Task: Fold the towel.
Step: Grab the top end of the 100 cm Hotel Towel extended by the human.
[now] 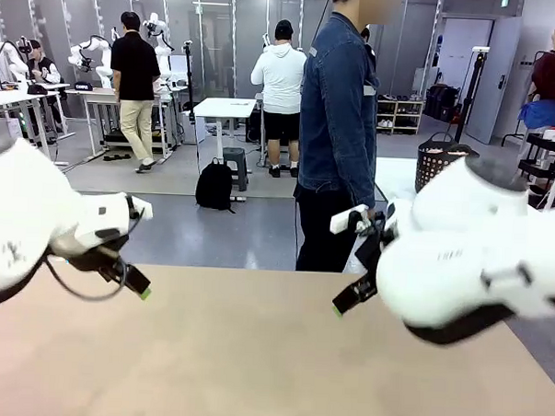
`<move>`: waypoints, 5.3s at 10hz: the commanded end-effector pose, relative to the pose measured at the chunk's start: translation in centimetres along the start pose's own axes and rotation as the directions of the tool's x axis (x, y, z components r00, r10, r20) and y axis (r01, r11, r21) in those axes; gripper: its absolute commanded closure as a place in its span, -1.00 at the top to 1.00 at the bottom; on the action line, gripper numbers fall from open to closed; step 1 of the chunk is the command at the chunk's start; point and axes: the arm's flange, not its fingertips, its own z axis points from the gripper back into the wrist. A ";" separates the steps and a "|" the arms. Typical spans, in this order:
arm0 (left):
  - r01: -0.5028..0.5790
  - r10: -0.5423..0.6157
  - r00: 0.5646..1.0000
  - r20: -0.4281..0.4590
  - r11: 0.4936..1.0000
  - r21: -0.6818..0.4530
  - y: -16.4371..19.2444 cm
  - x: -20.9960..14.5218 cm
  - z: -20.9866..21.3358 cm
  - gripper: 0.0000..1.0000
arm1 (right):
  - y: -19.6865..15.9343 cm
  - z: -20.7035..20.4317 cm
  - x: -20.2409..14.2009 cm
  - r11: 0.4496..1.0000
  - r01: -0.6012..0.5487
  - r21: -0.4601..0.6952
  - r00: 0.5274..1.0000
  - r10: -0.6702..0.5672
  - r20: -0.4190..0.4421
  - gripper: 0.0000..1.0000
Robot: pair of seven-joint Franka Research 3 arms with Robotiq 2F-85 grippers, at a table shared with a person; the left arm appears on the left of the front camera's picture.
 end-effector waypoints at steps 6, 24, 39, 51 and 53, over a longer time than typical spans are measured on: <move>-0.298 0.349 0.931 -0.103 0.569 -0.766 14.4 -1.7 15.4 1.00 | -12.8 14.9 -4.3 0.669 0.139 0.730 0.975 -0.221 0.017 1.00; -0.336 0.729 0.676 -0.108 0.175 -0.925 29.1 -19.9 17.8 1.00 | -25.1 21.0 -24.3 0.437 0.248 0.864 0.727 -0.674 0.133 1.00; -0.336 0.729 0.676 -0.108 0.175 -0.925 29.1 -19.9 17.8 1.00 | -25.1 21.0 -24.3 0.437 0.248 0.864 0.727 -0.674 0.133 1.00; -0.336 0.729 0.676 -0.108 0.175 -0.925 29.1 -19.9 17.8 1.00 | -25.1 21.0 -24.3 0.437 0.248 0.864 0.727 -0.674 0.133 1.00; -0.336 0.729 0.676 -0.108 0.175 -0.925 29.1 -19.9 17.8 1.00 | -25.1 21.0 -24.3 0.437 0.248 0.864 0.727 -0.674 0.133 1.00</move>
